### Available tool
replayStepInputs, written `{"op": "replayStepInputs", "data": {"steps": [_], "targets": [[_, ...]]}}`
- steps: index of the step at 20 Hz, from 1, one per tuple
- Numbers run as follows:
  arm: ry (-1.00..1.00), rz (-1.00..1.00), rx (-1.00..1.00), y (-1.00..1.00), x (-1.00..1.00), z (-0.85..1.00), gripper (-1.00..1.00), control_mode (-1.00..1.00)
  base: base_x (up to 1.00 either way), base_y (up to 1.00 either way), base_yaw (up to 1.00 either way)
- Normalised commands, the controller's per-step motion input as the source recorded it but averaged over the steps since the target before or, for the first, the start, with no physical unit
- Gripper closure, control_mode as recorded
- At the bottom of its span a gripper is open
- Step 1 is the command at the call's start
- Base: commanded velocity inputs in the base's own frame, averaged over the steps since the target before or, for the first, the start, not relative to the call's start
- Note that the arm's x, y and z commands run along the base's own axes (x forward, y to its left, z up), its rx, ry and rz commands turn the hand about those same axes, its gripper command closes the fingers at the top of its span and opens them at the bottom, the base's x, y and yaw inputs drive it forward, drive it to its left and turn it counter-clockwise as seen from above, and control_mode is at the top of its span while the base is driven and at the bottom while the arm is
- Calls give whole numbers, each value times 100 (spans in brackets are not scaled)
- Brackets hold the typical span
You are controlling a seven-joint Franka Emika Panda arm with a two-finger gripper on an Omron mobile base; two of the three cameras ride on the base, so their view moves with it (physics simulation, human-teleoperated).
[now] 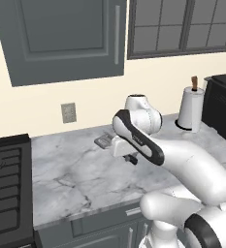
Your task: Put the mushroom and cucumber in the pot. Retrieve the spatula and lightly stir the vegetables in the pot.
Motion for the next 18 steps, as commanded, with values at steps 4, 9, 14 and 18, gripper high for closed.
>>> {"op": "replayStepInputs", "data": {"steps": [4,9,14,18], "targets": [[0,0,0,0,-88,71,100,-100,0,0,0],[0,0,0,-3,-51,75,100,-100,0,0,0],[0,0,0,-3,-6,10,100,-100,0,0,0],[0,0,0,0,0,0,100,-100,0,0,0]]}}
